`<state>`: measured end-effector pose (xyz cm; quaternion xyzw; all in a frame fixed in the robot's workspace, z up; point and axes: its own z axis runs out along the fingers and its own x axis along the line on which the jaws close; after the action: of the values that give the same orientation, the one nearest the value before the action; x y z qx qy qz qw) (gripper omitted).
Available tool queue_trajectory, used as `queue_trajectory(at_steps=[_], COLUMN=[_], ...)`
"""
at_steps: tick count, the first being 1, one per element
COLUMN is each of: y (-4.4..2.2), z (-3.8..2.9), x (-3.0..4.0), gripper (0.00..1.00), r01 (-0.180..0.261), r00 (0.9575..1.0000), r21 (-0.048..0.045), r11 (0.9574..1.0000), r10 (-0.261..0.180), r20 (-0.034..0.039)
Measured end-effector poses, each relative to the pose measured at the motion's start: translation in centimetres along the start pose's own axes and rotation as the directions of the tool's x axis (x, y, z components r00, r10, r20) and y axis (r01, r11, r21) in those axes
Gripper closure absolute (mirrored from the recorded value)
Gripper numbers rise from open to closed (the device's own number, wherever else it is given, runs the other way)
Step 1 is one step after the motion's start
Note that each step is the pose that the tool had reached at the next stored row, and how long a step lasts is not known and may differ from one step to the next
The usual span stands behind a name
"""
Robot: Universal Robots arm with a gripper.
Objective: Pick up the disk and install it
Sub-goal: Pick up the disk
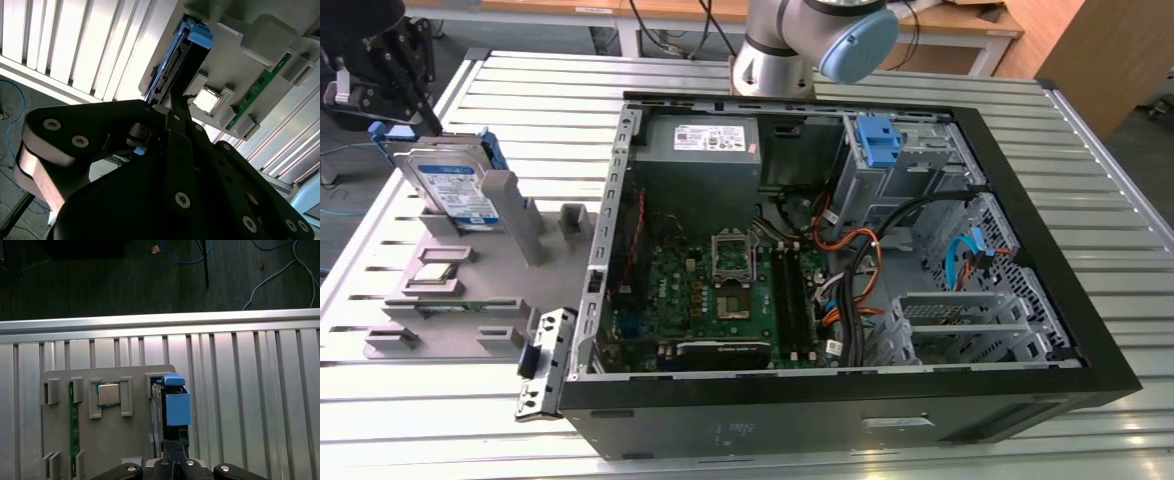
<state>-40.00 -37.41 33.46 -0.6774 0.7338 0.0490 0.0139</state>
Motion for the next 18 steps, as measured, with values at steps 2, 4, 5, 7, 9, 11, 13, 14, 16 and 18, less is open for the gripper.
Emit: queue_trajectory(at_steps=[2, 4, 5, 7, 9, 11, 13, 14, 16, 18], y=[0.0, 0.0, 0.0, 0.0, 0.0, 0.0, 0.0, 0.0, 0.0, 0.0], z=[0.0, 0.0, 0.01, 0.01, 0.01, 0.01, 0.01, 0.01, 0.01, 0.01], x=[0.0, 0.0, 0.0, 0.0, 0.0, 0.0, 0.0, 0.0, 0.0, 0.0], gripper=[0.89, 0.83, 0.77, 0.71, 0.59, 0.53, 0.47, 0.47, 0.41, 0.41], r01=[0.0, 0.0, 0.0, 0.0, 0.0, 0.0, 0.0, 0.0, 0.0, 0.0], r00=[1.0, 1.0, 1.0, 1.0, 1.0, 1.0, 1.0, 1.0, 1.0, 1.0], r21=[0.0, 0.0, 0.0, 0.0, 0.0, 0.0, 0.0, 0.0, 0.0, 0.0], r11=[1.0, 1.0, 1.0, 1.0, 1.0, 1.0, 1.0, 1.0, 1.0, 1.0], r10=[0.0, 0.0, 0.0, 0.0, 0.0, 0.0, 0.0, 0.0, 0.0, 0.0], r20=[0.0, 0.0, 0.0, 0.0, 0.0, 0.0, 0.0, 0.0, 0.0, 0.0])
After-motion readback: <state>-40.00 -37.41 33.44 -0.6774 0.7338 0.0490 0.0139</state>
